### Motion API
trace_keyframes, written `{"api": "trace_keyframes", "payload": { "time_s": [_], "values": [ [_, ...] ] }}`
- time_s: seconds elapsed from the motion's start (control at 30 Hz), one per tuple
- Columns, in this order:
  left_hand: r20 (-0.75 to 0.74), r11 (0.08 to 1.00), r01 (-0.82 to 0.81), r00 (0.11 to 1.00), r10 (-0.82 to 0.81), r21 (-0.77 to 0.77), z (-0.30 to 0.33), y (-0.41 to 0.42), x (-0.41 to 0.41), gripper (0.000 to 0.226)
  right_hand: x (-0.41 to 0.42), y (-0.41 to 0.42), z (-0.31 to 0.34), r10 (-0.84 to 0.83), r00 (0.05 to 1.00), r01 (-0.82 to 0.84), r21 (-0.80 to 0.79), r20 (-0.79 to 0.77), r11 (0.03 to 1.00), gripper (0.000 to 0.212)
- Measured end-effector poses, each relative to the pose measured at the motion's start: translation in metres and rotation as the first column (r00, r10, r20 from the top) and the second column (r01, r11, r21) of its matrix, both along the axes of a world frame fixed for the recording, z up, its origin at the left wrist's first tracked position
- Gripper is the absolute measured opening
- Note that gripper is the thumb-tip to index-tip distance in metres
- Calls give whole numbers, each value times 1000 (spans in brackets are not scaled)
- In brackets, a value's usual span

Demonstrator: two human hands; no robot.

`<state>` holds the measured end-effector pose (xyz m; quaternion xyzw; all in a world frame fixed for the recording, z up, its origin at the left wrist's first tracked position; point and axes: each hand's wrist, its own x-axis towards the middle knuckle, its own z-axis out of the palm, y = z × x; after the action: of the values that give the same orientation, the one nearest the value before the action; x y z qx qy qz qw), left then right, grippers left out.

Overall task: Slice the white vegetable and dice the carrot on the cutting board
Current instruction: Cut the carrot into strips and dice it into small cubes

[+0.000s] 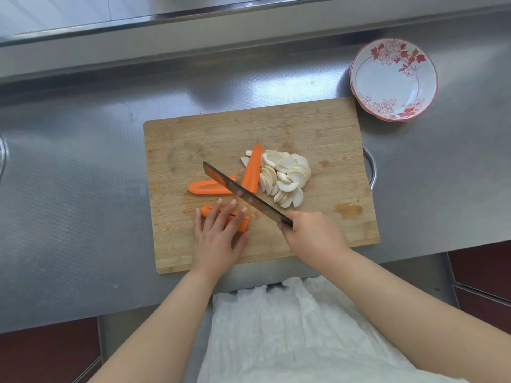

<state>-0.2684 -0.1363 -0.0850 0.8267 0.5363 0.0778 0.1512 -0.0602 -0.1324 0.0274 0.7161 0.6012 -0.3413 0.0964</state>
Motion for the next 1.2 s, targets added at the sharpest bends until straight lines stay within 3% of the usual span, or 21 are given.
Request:
{"api": "trace_keyframes", "payload": {
  "time_s": [0.13,0.2,0.23,0.27,0.33,0.4,0.47,0.73,1.2],
  "values": [
    [8,999,24,1000,-25,34,-1,0,-3,50,-1,1,2,11,1000,-11,-11,0,1000,28],
    [113,994,-87,990,79,61,4,-4,-2,43,-2,3,4,27,1000,-27,-15,5,1000,28],
    [206,975,-221,956,211,30,13,-6,1,35,-3,4,5,41,999,-41,-17,6,999,29],
    [296,922,-380,875,384,-73,21,-7,5,28,-4,5,6,61,998,-61,-22,7,998,29],
    [326,709,-562,636,700,-426,32,-8,14,20,-7,9,8,118,993,-118,-42,12,992,28],
    [251,476,-574,429,868,-666,33,-4,19,23,-12,13,8,191,981,-189,-50,31,981,28],
    [206,354,-556,312,927,-752,31,0,20,25,-18,16,7,245,968,-243,-47,44,969,29],
    [108,228,-513,253,961,-827,30,9,16,21,-32,21,2,311,949,-307,-79,49,948,23],
    [117,195,-470,190,975,-861,31,9,17,13,-37,26,8,358,932,-348,-132,61,928,11]
  ]
}}
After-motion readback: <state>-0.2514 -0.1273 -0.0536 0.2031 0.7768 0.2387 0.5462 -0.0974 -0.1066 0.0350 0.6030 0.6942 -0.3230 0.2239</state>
